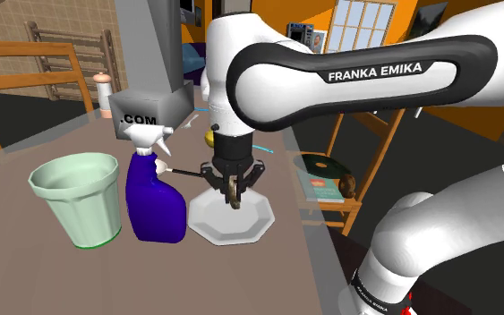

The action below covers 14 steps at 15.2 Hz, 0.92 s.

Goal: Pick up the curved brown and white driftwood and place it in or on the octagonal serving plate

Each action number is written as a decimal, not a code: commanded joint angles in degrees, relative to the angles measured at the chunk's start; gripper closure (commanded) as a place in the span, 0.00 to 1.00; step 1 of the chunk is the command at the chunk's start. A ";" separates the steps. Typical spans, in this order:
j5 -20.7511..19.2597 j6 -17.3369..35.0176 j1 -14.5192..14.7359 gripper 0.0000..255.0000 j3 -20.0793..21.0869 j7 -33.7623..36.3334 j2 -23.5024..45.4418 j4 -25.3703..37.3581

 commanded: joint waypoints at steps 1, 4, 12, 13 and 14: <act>0.24 1.69 0.05 1.00 0.50 0.06 0.24 -1.41; 0.59 4.03 0.14 1.00 1.17 0.09 0.53 -3.44; 0.62 4.25 0.15 1.00 1.24 0.10 0.57 -3.62; 0.62 4.25 0.15 0.00 1.24 0.10 0.57 -3.62; 0.62 4.25 0.15 0.00 1.24 0.10 0.57 -3.62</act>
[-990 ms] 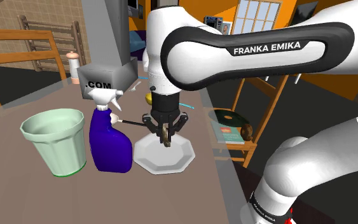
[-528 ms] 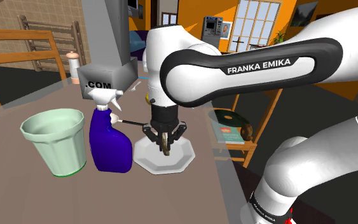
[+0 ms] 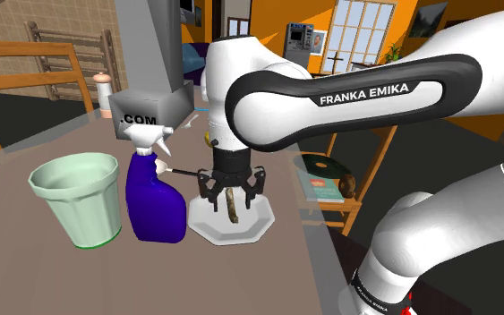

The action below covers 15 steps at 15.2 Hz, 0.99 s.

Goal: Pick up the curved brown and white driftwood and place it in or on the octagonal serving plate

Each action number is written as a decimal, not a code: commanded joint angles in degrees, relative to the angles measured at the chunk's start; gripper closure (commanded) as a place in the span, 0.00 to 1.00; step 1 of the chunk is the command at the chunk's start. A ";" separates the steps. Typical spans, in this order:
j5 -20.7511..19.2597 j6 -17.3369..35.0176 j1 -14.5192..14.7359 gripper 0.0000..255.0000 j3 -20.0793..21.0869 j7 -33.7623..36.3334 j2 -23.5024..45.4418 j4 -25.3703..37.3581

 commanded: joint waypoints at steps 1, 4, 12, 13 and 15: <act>0.00 0.00 0.00 0.00 0.00 0.00 0.00 0.00; 0.00 0.00 0.00 0.00 0.00 0.00 0.00 0.00; -1.13 -7.21 -0.42 0.00 -1.61 0.32 -0.22 6.97; -1.13 -7.21 -0.42 0.00 -1.61 0.32 -0.22 6.97; -1.13 -7.21 -0.42 0.00 -1.61 0.32 -0.22 6.97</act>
